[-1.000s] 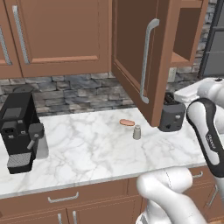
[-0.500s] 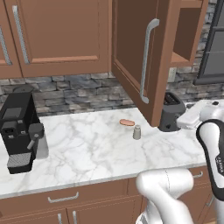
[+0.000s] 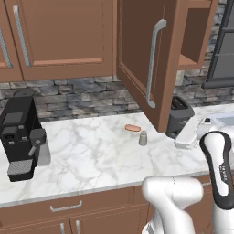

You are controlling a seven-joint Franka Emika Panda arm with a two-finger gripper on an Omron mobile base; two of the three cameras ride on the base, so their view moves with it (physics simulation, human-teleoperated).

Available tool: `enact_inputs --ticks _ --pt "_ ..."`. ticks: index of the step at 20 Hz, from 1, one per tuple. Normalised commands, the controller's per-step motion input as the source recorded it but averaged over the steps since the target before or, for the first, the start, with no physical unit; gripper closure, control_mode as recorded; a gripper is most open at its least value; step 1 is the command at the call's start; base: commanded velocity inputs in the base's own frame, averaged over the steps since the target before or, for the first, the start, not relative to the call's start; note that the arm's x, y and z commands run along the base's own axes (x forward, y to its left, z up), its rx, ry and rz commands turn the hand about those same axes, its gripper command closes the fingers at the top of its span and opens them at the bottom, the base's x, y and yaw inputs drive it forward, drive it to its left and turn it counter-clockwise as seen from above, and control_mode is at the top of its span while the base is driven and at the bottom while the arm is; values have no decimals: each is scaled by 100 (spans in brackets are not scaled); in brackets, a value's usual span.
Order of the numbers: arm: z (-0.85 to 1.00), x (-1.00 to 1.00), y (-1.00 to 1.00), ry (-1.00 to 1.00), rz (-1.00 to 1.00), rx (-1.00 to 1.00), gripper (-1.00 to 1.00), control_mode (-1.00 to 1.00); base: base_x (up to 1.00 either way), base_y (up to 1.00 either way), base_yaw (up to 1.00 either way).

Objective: Pick the shaker and shaker from the counter and place them in the cabinet.

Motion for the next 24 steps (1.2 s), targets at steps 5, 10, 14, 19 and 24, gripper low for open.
enact_inputs --ticks 5,10,14,19,24 --pt "-59 32 68 -2 6 1 -100 -100 0 0 0" --pt "-42 42 33 1 0 -2 -100 -100 0 0 0" --pt "-23 45 4 4 -7 -5 -100 -100 0 0 0" --pt "-20 28 2 2 -4 -7 -100 -100 0 0 0" --pt "-32 32 0 4 0 -5 -100 -100 0 0 0"
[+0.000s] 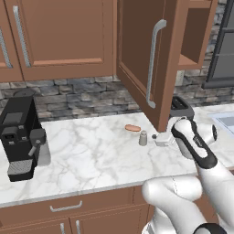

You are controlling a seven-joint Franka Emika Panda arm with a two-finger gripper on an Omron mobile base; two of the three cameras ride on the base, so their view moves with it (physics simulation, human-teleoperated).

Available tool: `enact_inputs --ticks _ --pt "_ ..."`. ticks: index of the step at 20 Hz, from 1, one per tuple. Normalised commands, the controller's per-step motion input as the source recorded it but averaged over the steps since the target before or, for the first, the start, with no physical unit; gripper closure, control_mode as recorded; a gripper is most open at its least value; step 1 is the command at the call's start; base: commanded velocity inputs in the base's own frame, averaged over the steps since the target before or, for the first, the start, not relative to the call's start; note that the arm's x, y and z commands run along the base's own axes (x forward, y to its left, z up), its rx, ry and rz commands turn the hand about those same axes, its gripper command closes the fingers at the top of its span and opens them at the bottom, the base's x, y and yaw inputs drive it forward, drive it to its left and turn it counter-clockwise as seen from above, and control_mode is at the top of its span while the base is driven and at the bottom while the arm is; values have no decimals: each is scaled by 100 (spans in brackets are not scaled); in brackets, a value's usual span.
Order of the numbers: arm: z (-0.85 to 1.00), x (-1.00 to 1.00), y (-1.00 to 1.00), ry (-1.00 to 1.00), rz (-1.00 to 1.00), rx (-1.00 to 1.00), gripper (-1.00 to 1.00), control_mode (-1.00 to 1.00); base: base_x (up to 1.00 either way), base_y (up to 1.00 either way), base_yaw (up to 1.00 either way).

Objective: Pick the shaker and shaker from the counter and place them in the cabinet.

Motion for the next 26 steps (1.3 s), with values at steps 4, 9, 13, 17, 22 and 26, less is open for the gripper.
enact_inputs --ticks 4,9,13,17,22,26 --pt "-39 27 0 7 0 -8 -100 -100 0 0 0" --pt "-40 26 0 6 0 -5 -100 -100 0 0 0" --pt "-31 27 0 6 0 0 -100 -100 0 0 0" --pt "-25 25 0 3 0 -1 -100 -100 0 0 0" --pt "-15 21 -1 0 -3 -1 -100 -100 0 0 0" --pt "-1 0 0 0 0 0 -100 -100 0 0 0"
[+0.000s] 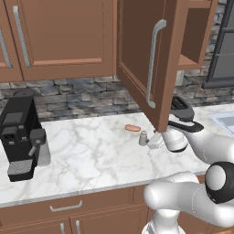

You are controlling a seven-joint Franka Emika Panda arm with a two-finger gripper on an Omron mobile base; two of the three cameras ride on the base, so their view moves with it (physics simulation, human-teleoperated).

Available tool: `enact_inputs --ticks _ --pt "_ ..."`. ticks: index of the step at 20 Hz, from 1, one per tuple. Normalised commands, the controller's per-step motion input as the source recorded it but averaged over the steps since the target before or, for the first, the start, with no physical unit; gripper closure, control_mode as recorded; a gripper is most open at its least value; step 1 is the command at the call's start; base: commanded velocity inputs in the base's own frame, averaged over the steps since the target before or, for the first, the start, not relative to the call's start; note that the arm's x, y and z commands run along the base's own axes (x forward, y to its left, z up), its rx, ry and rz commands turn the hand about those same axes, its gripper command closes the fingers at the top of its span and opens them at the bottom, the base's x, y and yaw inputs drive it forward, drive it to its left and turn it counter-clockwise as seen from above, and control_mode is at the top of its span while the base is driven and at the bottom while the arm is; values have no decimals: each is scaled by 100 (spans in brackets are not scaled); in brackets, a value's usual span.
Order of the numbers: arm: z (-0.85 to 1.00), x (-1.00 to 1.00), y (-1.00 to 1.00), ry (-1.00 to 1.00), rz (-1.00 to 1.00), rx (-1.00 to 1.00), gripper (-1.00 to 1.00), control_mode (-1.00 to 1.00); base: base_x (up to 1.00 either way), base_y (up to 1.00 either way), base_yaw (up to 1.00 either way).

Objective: Pick the shaker and shaker from the counter and place them in the cabinet.

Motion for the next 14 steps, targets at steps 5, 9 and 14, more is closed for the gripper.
enact_inputs --ticks 5,9,14 --pt "-5 0 -5 0 -1 2 -100 -100 0 0 0" --pt "-1 4 -1 0 -1 9 -100 -100 0 0 0" --pt "0 11 -4 4 0 7 -100 -100 0 0 0"
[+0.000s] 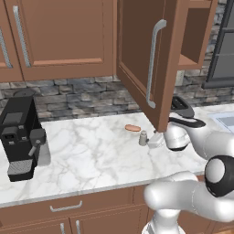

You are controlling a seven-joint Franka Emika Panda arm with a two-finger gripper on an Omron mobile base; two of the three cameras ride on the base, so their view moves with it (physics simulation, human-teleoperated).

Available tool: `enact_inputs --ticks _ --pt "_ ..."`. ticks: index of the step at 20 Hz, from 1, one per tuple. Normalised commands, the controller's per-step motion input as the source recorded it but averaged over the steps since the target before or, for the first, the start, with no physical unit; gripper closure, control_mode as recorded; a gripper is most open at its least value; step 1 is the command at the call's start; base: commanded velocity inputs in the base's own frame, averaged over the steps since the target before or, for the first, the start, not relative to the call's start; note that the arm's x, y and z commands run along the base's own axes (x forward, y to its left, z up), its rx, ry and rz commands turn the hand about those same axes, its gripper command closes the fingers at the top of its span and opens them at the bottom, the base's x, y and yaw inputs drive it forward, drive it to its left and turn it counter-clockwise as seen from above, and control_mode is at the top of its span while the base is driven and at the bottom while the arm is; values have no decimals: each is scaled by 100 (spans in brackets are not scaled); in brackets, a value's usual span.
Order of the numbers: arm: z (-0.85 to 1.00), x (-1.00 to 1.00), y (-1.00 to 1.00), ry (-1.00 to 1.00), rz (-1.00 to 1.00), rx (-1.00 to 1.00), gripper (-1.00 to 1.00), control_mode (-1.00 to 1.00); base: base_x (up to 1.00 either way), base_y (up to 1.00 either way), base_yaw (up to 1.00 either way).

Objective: Pick the shaker and shaker from the counter and place them in the cabinet.

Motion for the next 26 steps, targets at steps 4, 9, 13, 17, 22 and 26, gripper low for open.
enact_inputs --ticks 4,9,13,17,22,26 --pt "-3 16 -2 5 0 6 -100 -100 0 0 0" --pt "-8 19 0 7 0 6 -100 -100 0 0 0" --pt "-16 14 0 6 0 4 -100 -100 0 0 0" --pt "-9 3 0 2 0 1 -100 -100 0 0 0" --pt "-1 0 0 0 0 0 -100 -100 0 0 0" --pt "-5 3 9 0 0 1 -100 -100 0 0 0"
